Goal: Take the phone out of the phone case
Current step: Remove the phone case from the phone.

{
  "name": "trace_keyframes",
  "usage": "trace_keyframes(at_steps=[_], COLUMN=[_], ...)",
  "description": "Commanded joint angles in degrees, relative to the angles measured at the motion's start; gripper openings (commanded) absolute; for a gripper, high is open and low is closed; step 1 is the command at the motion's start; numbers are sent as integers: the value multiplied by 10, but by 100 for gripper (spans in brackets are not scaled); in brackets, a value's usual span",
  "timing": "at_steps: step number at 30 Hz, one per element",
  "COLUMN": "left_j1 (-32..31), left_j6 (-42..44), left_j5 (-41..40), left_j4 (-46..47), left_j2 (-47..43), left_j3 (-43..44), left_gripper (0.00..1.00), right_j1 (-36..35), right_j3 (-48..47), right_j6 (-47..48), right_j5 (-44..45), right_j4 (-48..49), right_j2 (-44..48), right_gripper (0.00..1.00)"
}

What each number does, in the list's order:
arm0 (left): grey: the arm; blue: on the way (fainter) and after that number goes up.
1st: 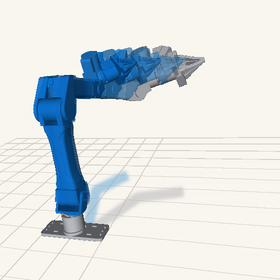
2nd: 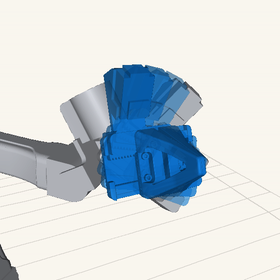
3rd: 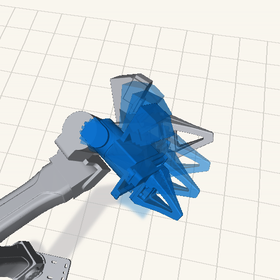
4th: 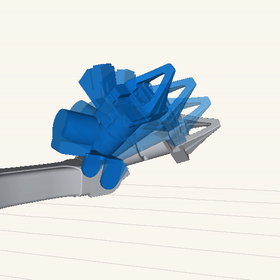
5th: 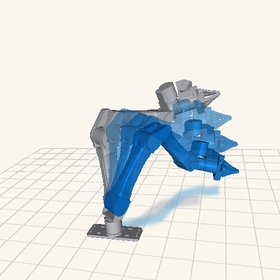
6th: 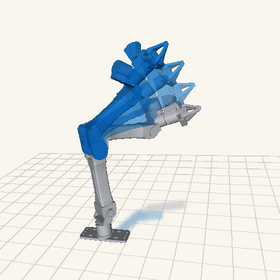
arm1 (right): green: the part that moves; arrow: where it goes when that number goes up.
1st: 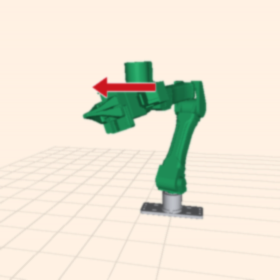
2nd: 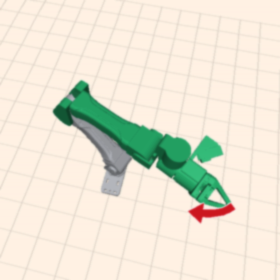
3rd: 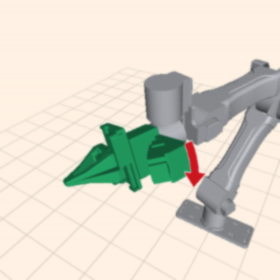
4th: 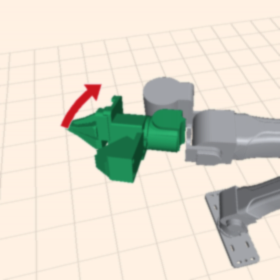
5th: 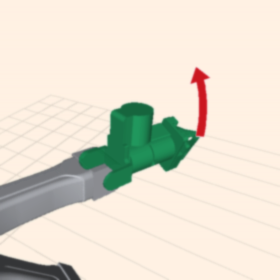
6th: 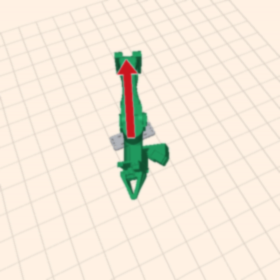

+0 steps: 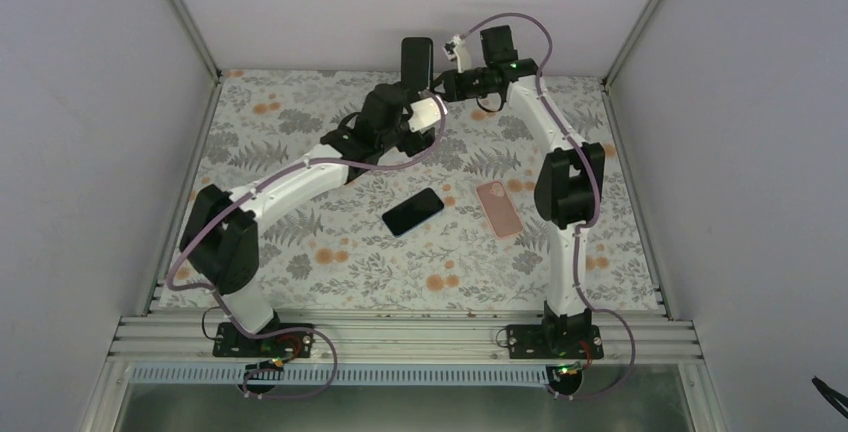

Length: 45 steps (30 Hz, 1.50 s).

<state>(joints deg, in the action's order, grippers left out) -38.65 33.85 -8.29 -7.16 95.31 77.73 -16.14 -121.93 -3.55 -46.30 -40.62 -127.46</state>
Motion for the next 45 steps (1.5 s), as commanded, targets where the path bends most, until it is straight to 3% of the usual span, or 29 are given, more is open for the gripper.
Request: trace_keyframes(at_steps=[1, 9, 18, 33, 45], left_j1=[-5, -3, -1, 2, 4], left_j6=[-17, -27, -30, -18, -8], left_j5=[-35, -84, -87, -129, -201], left_j4=[36, 70, 88, 104, 133], left_j2=[41, 58, 38, 78, 92], left_j3=[39, 36, 28, 54, 37], left_gripper=[100, 100, 100, 100, 92], right_j1=[-9, -11, -12, -29, -34], right_j3=[6, 13, 16, 24, 30], right_j6=[-16, -14, -13, -10, -12], right_j5=[-1, -10, -22, -37, -32], right_j4=[45, 44, 41, 45, 47], right_j2=[55, 67, 51, 64, 77], right_gripper=[3, 3, 3, 3, 3])
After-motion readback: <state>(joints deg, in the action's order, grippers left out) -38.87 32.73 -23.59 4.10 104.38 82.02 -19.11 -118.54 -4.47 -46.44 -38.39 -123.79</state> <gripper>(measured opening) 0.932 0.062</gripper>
